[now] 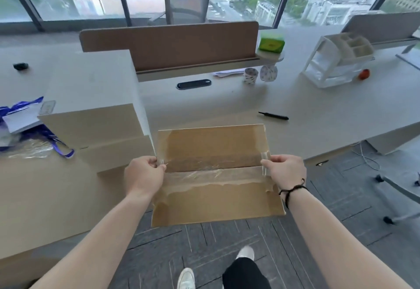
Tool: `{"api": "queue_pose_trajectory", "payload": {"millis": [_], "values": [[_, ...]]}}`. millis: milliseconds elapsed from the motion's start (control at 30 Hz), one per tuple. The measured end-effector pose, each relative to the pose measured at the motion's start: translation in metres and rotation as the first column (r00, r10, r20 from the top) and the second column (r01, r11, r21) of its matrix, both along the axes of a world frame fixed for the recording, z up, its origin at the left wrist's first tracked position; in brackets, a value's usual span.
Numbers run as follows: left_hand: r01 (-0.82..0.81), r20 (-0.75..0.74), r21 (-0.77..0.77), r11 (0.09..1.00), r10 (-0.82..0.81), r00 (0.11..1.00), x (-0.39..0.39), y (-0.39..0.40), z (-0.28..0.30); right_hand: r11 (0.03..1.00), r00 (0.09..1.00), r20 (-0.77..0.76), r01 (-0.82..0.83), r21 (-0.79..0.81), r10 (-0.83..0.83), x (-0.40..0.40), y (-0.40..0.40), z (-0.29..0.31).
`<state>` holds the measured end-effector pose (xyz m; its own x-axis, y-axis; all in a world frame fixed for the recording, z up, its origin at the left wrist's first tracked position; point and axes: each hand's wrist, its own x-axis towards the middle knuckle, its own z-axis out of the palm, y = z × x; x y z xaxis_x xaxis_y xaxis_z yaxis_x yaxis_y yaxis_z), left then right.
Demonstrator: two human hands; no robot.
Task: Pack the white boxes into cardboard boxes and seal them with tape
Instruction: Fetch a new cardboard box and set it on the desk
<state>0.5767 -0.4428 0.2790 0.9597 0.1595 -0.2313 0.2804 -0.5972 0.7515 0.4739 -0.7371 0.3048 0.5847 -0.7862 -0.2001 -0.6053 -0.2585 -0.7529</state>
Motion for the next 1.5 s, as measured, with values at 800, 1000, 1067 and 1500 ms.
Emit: {"api": "queue_pose_trajectory", "payload": {"millis": [800,1000,1067,1500], "values": [[-0.027,-0.109,0.109,0.994,0.038,0.993,0.122,-0.190,-0.031,0.899,0.898,-0.098,-0.413,0.146,0.429,0.229,-0.193,-0.056],[-0.022,-0.075,0.138,0.990,0.033,0.997,0.124,-0.192,-0.035,0.882,0.887,-0.076,-0.438,0.172,0.455,0.235,-0.193,-0.057],[0.000,-0.089,0.169,0.986,0.015,0.996,0.125,-0.191,-0.035,0.854,0.850,-0.094,-0.513,0.084,0.519,0.229,-0.186,-0.057],[0.039,-0.138,0.156,0.987,-0.017,0.990,0.115,-0.191,-0.003,0.619,0.599,-0.351,-0.783,-0.066,0.720,0.224,-0.156,-0.018]]}}
